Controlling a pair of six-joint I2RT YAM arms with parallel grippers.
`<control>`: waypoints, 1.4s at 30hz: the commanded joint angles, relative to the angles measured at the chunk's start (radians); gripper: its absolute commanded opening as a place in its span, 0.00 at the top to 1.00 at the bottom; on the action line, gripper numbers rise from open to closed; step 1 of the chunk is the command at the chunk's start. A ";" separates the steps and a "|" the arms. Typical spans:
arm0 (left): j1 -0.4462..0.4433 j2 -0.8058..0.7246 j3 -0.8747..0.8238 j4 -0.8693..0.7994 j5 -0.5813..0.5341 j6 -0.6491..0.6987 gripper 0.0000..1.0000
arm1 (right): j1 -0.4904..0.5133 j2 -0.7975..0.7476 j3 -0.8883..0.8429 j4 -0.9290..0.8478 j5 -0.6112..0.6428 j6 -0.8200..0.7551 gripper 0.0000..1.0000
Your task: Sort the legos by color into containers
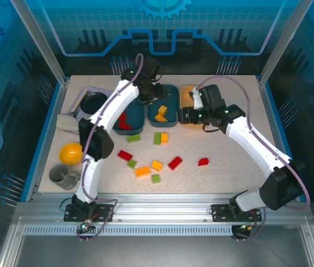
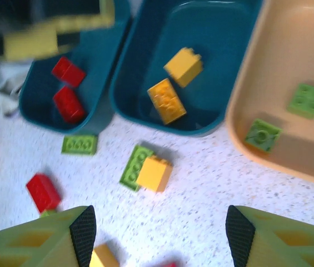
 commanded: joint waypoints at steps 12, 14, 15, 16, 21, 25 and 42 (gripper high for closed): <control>0.000 -0.908 -1.149 0.150 -0.046 -0.073 0.28 | 0.529 0.072 -0.142 -0.267 0.025 -0.077 0.28; -0.001 -1.008 -1.263 0.163 -0.004 -0.064 0.27 | 0.565 0.120 -0.145 -0.272 0.007 -0.011 0.26; 0.000 -1.055 -1.312 0.167 0.020 -0.061 0.26 | 0.584 0.143 -0.140 -0.268 -0.002 0.021 0.24; 0.000 -1.097 -1.347 0.172 0.042 -0.058 0.26 | 0.600 0.166 -0.131 -0.265 -0.007 0.046 0.23; 0.000 -1.267 -1.430 0.125 0.087 -0.044 0.24 | 0.649 0.313 -0.052 -0.259 -0.002 0.228 0.18; 0.000 -1.336 -1.430 0.068 0.088 -0.026 0.23 | 0.652 0.421 -0.009 -0.244 0.010 0.349 0.18; 0.000 -1.458 -1.409 -0.027 0.096 0.003 0.23 | 0.643 0.584 0.085 -0.267 0.135 0.428 0.60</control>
